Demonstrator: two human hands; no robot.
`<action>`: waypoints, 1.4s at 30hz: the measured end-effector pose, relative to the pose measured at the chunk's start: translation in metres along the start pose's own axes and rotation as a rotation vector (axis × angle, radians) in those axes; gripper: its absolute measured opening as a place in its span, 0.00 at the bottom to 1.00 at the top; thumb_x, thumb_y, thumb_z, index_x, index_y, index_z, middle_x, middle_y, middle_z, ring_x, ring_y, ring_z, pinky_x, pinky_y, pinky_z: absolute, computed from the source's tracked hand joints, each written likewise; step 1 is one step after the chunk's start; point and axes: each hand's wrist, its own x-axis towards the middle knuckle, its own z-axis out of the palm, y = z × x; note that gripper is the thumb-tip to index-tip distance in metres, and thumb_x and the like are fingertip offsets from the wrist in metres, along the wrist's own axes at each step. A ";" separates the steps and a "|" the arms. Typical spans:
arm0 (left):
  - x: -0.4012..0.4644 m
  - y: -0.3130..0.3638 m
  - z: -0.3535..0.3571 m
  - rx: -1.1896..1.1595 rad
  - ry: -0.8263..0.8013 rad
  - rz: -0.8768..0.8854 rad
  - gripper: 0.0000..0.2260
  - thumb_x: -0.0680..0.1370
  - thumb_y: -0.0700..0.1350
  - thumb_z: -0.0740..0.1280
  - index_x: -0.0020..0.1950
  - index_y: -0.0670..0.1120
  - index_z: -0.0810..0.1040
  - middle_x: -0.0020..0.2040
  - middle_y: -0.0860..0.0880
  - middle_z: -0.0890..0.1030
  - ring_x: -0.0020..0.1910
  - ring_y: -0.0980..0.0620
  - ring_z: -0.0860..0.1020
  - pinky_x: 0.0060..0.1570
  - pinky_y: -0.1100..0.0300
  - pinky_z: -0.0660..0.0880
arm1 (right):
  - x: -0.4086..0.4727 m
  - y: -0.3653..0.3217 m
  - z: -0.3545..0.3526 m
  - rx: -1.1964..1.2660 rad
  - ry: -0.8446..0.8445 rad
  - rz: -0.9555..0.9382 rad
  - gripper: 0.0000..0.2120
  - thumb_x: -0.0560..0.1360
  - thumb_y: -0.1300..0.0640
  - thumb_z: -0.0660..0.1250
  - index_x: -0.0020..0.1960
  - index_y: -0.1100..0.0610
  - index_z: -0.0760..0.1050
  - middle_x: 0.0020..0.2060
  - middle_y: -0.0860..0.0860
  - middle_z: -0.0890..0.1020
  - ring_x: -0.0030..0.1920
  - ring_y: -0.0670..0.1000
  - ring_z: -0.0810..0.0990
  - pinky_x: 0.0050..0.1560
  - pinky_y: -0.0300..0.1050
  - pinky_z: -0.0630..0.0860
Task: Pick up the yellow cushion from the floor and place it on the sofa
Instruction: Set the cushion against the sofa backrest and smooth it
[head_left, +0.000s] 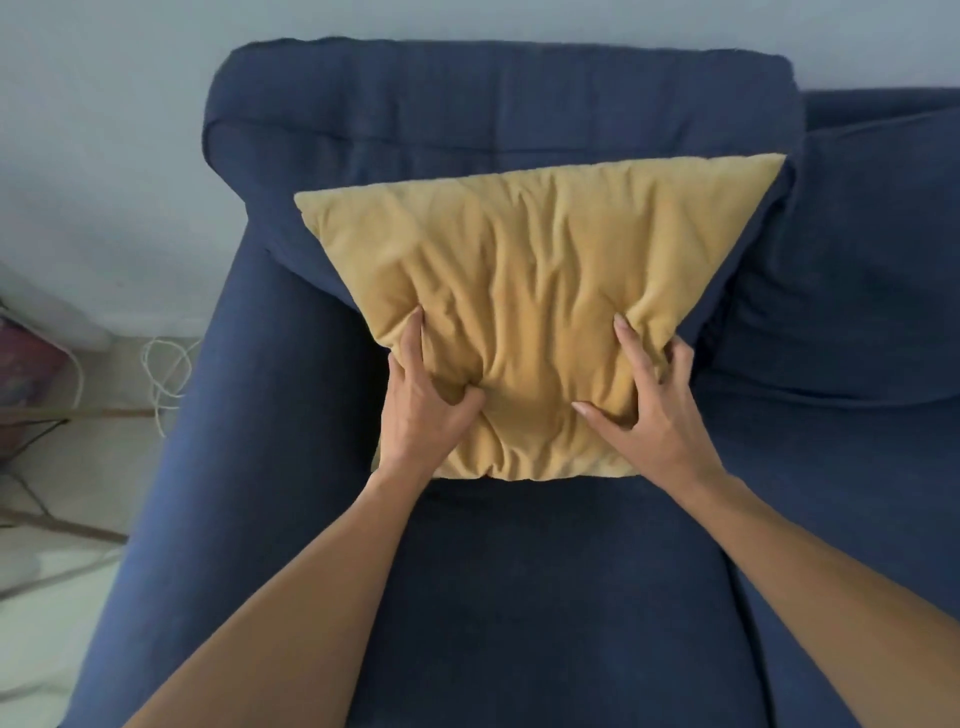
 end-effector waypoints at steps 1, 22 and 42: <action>-0.005 -0.007 0.002 -0.016 -0.032 -0.028 0.48 0.73 0.49 0.76 0.84 0.57 0.49 0.80 0.50 0.60 0.65 0.63 0.64 0.55 0.59 0.70 | -0.006 0.001 0.001 -0.011 -0.025 0.021 0.50 0.74 0.37 0.75 0.87 0.42 0.50 0.74 0.62 0.61 0.64 0.62 0.76 0.61 0.63 0.82; 0.015 -0.048 -0.035 -0.094 -0.195 -0.225 0.23 0.80 0.55 0.67 0.71 0.64 0.60 0.50 0.55 0.77 0.45 0.55 0.78 0.40 0.60 0.75 | -0.035 0.011 0.012 0.108 -0.221 0.215 0.43 0.78 0.32 0.67 0.82 0.26 0.42 0.77 0.44 0.51 0.62 0.50 0.72 0.62 0.55 0.75; 0.057 -0.022 -0.039 -0.594 -0.093 -0.646 0.41 0.66 0.73 0.75 0.73 0.60 0.65 0.63 0.57 0.78 0.59 0.52 0.79 0.58 0.48 0.78 | 0.038 0.031 -0.038 0.758 0.029 0.613 0.20 0.77 0.46 0.77 0.68 0.46 0.81 0.57 0.40 0.87 0.58 0.42 0.86 0.61 0.41 0.80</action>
